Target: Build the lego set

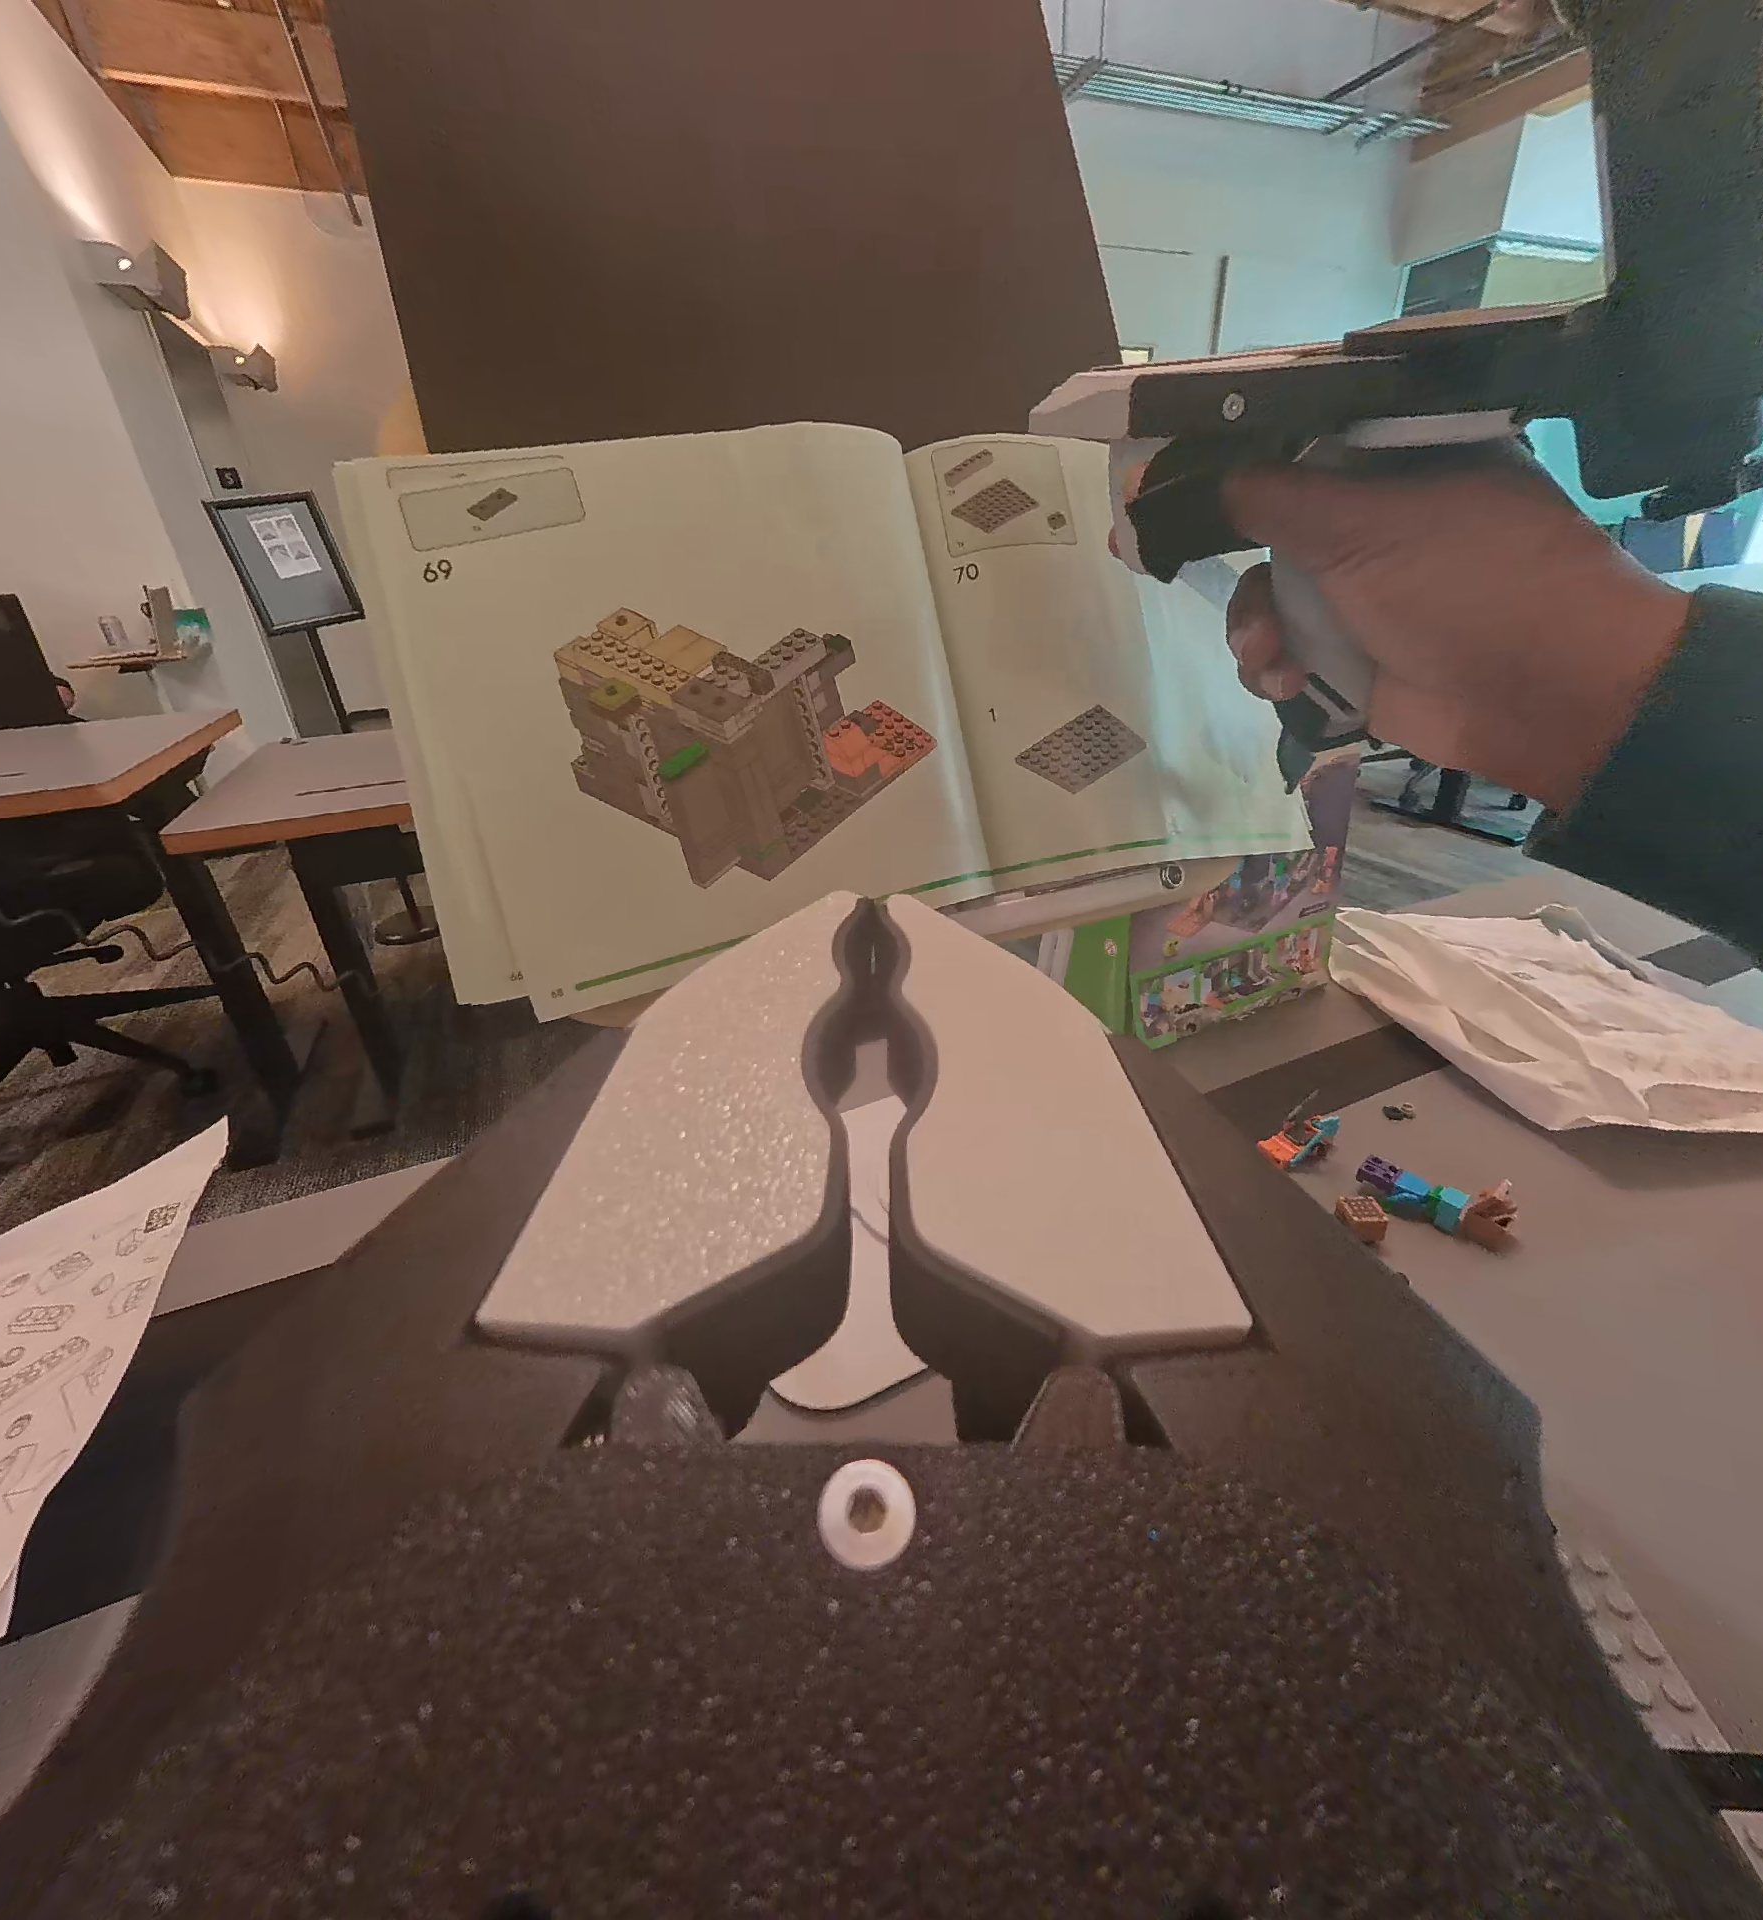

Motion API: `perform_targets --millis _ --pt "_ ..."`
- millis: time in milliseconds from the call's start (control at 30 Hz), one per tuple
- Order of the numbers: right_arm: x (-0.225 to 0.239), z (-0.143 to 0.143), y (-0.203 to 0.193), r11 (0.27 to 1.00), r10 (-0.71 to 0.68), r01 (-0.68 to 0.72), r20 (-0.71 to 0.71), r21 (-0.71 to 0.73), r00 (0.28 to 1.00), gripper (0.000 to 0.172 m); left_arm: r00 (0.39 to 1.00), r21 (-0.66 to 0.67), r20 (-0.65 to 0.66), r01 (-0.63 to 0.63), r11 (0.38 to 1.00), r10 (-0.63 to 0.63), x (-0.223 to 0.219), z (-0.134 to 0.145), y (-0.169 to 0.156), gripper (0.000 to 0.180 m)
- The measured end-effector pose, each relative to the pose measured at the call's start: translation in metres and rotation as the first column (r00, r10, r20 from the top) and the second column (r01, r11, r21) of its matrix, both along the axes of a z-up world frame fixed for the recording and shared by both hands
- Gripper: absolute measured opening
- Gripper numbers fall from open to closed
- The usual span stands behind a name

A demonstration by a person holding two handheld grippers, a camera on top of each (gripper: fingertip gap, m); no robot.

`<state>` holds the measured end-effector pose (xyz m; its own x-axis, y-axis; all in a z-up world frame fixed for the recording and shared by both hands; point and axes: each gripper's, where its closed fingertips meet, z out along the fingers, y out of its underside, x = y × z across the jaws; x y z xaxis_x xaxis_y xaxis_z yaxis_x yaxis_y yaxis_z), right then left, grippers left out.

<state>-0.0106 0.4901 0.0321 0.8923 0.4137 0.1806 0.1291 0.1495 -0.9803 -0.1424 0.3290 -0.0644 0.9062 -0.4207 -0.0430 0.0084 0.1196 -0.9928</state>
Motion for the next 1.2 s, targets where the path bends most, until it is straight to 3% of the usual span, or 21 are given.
perform_targets --millis 1200 --pt "0.018 -0.028 -0.018 1.000 0.006 -0.006 0.024 0.001 1.000 0.004 0.999 -0.027 0.044 0.024 0.999 -0.023 0.001 -0.004 0.001 0.000"
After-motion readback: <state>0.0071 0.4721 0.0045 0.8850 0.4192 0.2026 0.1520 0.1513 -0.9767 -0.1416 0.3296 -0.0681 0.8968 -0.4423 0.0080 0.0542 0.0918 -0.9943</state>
